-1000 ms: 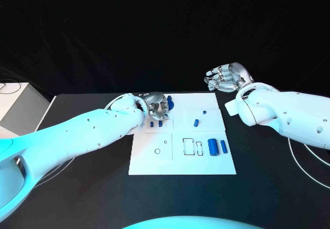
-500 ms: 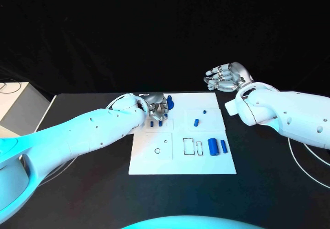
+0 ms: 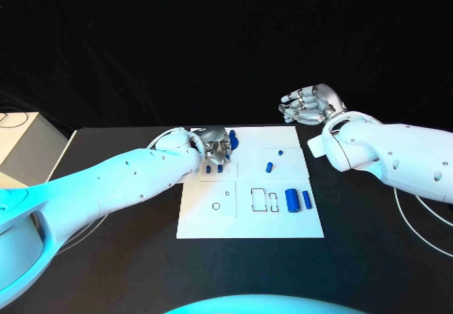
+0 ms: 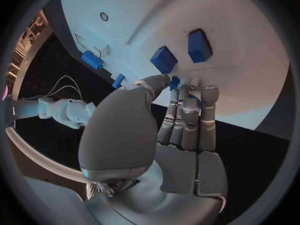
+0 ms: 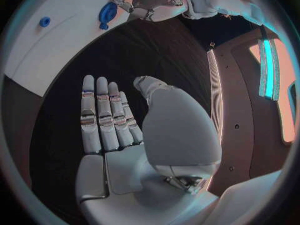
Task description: Assemble the parts on the task board
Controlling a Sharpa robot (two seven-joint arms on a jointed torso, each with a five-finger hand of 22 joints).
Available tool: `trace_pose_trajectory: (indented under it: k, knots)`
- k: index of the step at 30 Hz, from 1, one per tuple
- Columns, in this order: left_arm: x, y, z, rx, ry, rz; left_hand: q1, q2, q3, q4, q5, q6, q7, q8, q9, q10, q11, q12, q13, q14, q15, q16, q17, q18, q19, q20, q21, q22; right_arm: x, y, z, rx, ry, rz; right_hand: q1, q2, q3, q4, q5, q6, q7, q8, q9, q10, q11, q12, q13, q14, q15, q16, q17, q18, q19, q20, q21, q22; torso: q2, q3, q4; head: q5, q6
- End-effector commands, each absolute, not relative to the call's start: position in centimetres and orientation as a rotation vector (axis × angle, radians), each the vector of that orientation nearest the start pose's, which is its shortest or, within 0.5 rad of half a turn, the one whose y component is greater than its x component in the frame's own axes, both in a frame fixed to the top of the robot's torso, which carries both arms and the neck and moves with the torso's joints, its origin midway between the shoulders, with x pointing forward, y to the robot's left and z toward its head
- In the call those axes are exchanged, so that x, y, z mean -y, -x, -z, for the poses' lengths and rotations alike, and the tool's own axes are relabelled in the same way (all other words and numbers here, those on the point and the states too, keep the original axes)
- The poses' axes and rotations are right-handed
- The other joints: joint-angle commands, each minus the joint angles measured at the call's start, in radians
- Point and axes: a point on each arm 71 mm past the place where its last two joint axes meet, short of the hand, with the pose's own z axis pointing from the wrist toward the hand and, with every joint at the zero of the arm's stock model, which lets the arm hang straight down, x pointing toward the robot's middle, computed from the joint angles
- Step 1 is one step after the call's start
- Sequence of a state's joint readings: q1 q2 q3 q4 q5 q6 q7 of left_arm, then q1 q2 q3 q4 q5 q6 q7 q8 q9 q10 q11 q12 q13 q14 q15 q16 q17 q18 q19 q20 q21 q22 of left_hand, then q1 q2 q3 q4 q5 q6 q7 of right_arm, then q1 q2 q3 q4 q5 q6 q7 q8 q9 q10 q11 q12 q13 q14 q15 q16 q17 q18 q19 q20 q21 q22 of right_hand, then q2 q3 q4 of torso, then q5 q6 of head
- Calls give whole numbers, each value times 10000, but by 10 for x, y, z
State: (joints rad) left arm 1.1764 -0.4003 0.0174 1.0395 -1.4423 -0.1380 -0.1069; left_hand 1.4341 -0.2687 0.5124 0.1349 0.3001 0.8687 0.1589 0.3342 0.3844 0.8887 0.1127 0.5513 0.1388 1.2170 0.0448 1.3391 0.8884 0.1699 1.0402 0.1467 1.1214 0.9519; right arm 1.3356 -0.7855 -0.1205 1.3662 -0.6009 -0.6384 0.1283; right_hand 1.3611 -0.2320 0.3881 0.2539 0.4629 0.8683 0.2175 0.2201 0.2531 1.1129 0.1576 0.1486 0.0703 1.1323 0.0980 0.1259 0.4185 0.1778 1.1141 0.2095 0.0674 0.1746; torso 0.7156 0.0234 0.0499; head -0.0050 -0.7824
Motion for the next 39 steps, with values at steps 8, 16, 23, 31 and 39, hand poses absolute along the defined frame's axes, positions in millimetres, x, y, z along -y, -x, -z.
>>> trace_pose_trajectory:
  k: [8,16,23,31,39]
  knots:
    - [-99,-553,221,-18487,-1688,6278,491,530,708,-543,-167,676,-67,0,-14,850,-197,-163,-112,586,-176,511,580,-251,342,-174,634,641,238,-534,140,-13655,-6109,-9207,56,-59,51,-14,33,-20,79,-33,-17,-44,-10,-68,-16,29,57,-49,-8,52,-51,-5,-10,-8,-5,2,7,-26,-7]
    - [-101,-554,221,-18348,-1607,6254,531,642,1050,-935,-309,910,-92,-110,-28,1232,-254,-359,-156,850,-250,672,805,-309,496,-253,1024,1043,238,-534,140,-13658,-6102,-9215,56,-59,51,-14,33,-20,79,-33,-17,-44,-10,-68,-16,29,57,-49,-8,52,-51,-5,-10,-8,-9,-3,6,-20,-15]
    - [-102,-555,219,-18172,-1510,6324,418,623,1182,-1082,-300,969,-69,-210,-48,1353,-239,-500,-176,921,-245,710,844,-335,556,-260,1193,1221,238,-534,140,-13659,-6103,-9214,44,-63,66,-15,47,-22,83,-39,-21,-46,-6,-70,-24,28,60,-57,-15,53,-54,-2,-9,-24,-5,-4,2,-21,-3]
    - [-109,-554,215,-17739,-913,6885,341,621,1231,-1135,-286,989,-42,-268,-57,1421,-224,-583,-186,981,-233,741,894,-362,646,-258,1298,1353,239,-534,140,-13658,-6103,-9179,36,-62,75,-14,53,-19,84,-41,-22,-45,-5,-69,-28,29,61,-61,-18,53,-55,0,-8,-32,-7,0,-13,-39,33]
    - [-122,-552,205,-17628,-74,7605,270,611,1231,-1149,-292,1022,-29,-288,-55,1455,-215,-633,-190,1009,-223,757,909,-367,664,-257,1329,1386,241,-533,140,-13612,-6082,-9086,36,-62,75,-14,53,-19,84,-41,-22,-45,-5,-69,-28,29,61,-61,-18,53,-55,0,-8,-32,-24,-19,18,-92,-12]
